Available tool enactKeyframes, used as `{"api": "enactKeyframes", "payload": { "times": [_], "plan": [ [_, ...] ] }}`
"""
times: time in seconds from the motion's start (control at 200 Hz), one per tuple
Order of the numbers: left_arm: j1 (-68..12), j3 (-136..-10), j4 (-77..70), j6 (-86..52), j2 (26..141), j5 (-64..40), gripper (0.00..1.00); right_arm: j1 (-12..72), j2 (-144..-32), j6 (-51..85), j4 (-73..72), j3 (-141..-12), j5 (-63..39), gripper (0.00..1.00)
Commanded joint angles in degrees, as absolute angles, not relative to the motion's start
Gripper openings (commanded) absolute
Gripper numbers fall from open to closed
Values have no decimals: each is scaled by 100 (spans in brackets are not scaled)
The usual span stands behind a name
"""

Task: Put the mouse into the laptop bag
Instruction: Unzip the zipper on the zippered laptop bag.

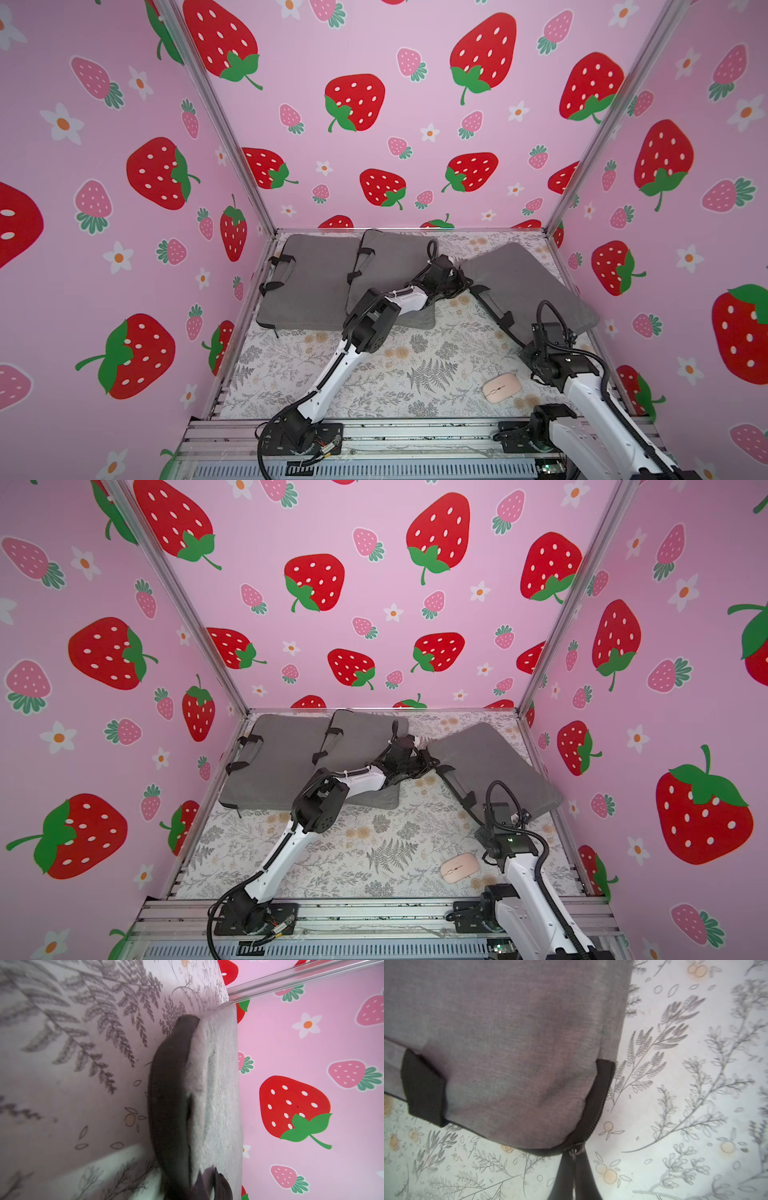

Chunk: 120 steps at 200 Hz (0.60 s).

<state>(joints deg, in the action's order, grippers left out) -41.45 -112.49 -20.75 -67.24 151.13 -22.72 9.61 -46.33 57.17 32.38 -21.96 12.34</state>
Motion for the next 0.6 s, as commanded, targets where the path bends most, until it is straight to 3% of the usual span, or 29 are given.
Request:
{"api": "enactKeyframes", "payload": {
  "times": [0.0,0.41,0.595],
  "plan": [
    [-4228,-11043,-2160,-6883,15157,-2584,0,973,-4809,5341,2359,-2136,489,0],
    [-4450,-9201,-3535,-7181,14181,-2186,0,1529,-6213,4993,1759,-2740,-21,0],
    [-4422,-8874,-3748,-7220,14021,-1834,0,1312,-5727,4995,2763,-3117,1159,0]
  ]
}}
